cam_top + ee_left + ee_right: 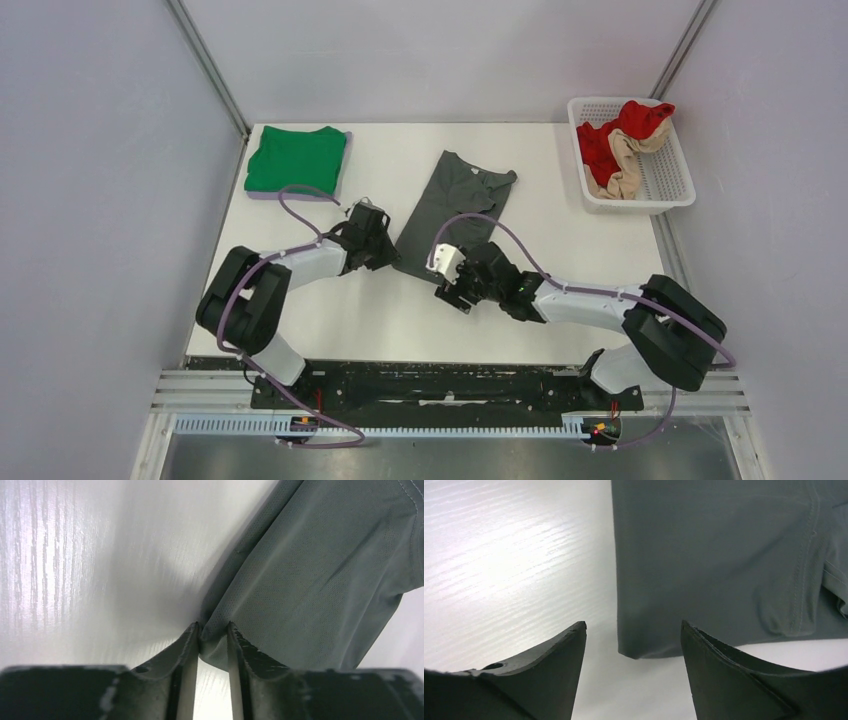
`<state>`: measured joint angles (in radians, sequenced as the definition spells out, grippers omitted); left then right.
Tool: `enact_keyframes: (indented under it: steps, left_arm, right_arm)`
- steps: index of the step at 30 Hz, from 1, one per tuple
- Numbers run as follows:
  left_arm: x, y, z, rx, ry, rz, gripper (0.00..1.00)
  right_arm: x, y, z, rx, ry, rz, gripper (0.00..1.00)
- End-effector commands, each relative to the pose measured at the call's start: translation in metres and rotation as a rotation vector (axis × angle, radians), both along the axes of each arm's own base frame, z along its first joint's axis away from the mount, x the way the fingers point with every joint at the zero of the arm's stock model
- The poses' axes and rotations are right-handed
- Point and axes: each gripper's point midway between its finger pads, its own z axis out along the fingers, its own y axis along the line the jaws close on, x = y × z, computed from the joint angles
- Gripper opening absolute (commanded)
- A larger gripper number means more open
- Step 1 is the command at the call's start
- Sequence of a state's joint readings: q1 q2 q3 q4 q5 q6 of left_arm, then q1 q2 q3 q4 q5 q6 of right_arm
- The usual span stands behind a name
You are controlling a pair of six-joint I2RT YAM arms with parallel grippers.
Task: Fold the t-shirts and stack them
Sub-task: Grab one side of the 2/3 rectangular tshirt with both arms
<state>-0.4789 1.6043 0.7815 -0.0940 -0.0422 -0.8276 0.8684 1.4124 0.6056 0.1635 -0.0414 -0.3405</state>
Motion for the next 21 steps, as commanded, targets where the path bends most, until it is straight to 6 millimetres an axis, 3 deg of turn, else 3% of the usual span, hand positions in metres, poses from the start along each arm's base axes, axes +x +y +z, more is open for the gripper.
enact_keyframes:
  steps: [1,7,17,21]
  left_arm:
    - [-0.011,0.004,-0.020,0.004,0.076,0.042,0.29]
    - [-0.019,0.007,-0.024,0.003,0.098,0.059,0.02]
    - [-0.033,0.014,-0.013,-0.013,0.087,0.076,0.02]
    - [-0.049,0.025,-0.003,-0.007,0.061,0.088,0.02]
  right_arm:
    - [0.010,0.012,0.003,-0.086,-0.046,0.015,0.68]
    - [0.019,0.011,-0.013,-0.201,-0.034,-0.034,0.53]
    - [-0.007,0.011,-0.034,-0.287,0.022,0.019,0.29]
    - [-0.015,0.013,-0.036,-0.269,0.039,0.021,0.08]
